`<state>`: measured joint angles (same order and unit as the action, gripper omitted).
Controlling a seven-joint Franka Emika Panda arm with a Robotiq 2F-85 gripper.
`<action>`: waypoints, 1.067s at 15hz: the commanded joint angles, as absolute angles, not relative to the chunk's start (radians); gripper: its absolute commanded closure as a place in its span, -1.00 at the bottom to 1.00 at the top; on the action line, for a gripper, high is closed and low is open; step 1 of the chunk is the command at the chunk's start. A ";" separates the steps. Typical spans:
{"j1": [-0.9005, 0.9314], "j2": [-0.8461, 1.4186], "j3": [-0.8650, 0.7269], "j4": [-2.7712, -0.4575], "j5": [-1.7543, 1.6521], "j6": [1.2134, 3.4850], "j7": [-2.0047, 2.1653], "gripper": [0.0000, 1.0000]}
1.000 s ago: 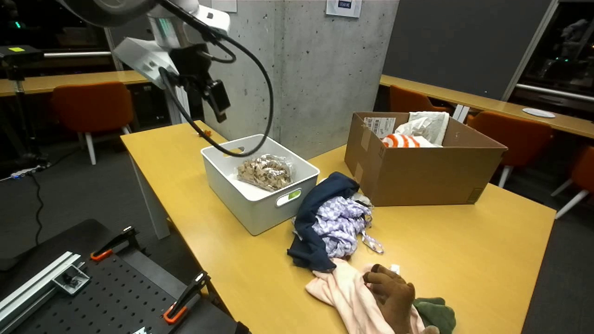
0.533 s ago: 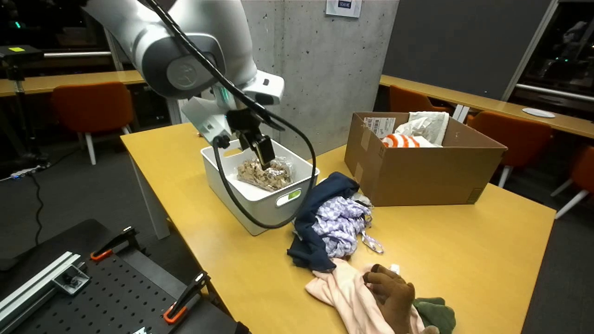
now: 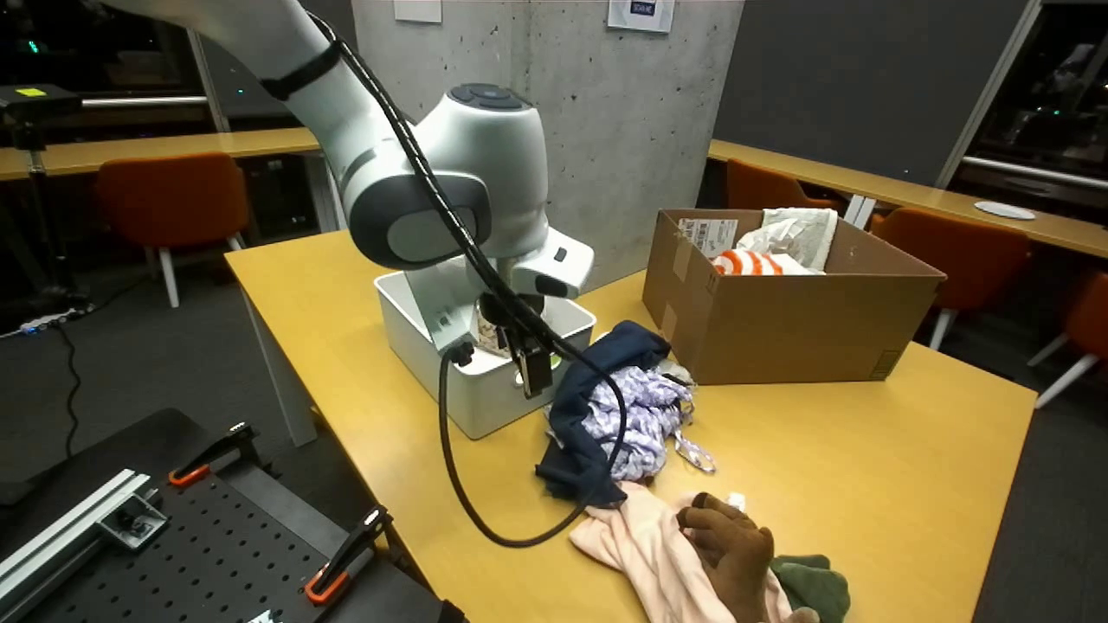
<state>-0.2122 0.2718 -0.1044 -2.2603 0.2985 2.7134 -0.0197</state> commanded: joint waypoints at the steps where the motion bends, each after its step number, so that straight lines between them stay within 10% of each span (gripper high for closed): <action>1: -0.274 0.308 -0.113 -2.259 0.349 2.709 -0.038 -1.00; 16: -0.389 0.739 -0.183 -1.926 0.341 2.632 0.154 -1.00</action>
<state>-0.3719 0.6515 -0.1943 -2.0190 0.3177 2.6294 0.1182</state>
